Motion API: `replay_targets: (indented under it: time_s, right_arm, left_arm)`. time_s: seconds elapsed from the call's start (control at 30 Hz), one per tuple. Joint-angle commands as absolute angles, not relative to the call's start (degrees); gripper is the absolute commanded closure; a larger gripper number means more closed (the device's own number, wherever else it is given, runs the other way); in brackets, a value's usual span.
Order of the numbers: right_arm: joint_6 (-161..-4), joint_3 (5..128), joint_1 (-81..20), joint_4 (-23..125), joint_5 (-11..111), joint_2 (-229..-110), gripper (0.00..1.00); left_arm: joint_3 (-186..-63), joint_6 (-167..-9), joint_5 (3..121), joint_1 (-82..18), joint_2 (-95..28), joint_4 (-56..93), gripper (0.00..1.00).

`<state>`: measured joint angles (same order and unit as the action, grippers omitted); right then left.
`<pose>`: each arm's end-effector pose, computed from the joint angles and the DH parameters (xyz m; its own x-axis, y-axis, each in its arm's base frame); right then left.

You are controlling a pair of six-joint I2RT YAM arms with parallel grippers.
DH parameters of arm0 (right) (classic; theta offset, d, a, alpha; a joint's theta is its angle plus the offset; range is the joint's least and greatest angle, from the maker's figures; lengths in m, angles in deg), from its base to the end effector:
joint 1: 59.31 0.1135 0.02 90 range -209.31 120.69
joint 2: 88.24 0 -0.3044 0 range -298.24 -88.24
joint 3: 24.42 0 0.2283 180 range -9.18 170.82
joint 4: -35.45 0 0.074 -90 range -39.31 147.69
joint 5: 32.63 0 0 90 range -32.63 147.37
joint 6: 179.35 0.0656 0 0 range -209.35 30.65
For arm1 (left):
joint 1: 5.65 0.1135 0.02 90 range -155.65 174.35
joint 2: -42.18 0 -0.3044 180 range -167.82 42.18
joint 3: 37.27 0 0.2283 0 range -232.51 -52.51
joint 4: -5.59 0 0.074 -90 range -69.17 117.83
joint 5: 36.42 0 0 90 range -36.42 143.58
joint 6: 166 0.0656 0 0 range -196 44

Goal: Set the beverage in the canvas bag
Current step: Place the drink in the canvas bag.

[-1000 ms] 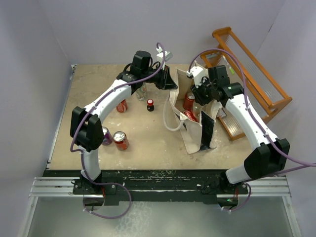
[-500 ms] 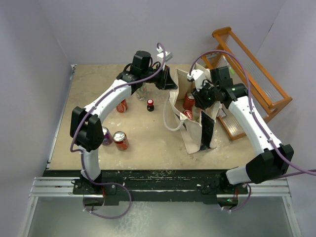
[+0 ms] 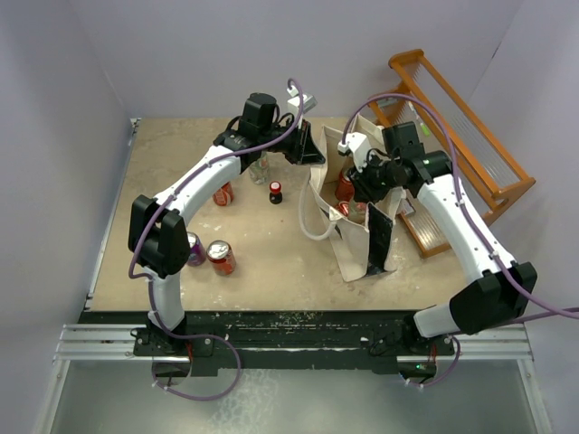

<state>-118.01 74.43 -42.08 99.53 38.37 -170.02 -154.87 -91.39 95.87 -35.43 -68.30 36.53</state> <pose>0.2682 0.1056 0.3823 -0.3770 -0.5917 -0.7125 -0.7669 0.6308 -0.1181 0.3818 -0.2693 0.3775 -0.5773 0.1041 -0.8099 0.7763 0.3775 -0.5048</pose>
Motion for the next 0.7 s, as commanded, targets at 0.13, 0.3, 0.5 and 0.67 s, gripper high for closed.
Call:
replay_targets:
  time_s: [0.13,0.3,0.5,0.67]
  right_arm:
    - [-117.8,74.6,-42.1,92.1,46.3,-172.4,1.0]
    - [-115.3,74.7,-42.1,89.5,49.2,-172.3,1.0]
    - [-111.6,74.9,-42.1,86.7,46.5,-169.7,1.0]
    - [-111.8,75.9,-42.1,88.3,39.5,-167.1,1.0]
  left_arm:
    - [-156.2,-89.8,97.1,-35.6,-65.8,35.2,1.0]
    - [-156.0,-89.9,97.0,-35.6,-65.9,35.1,1.0]
    - [-156.1,-89.8,97.2,-35.6,-65.7,35.1,1.0]
    - [-155.9,-89.9,97.3,-35.6,-65.7,35.1,1.0]
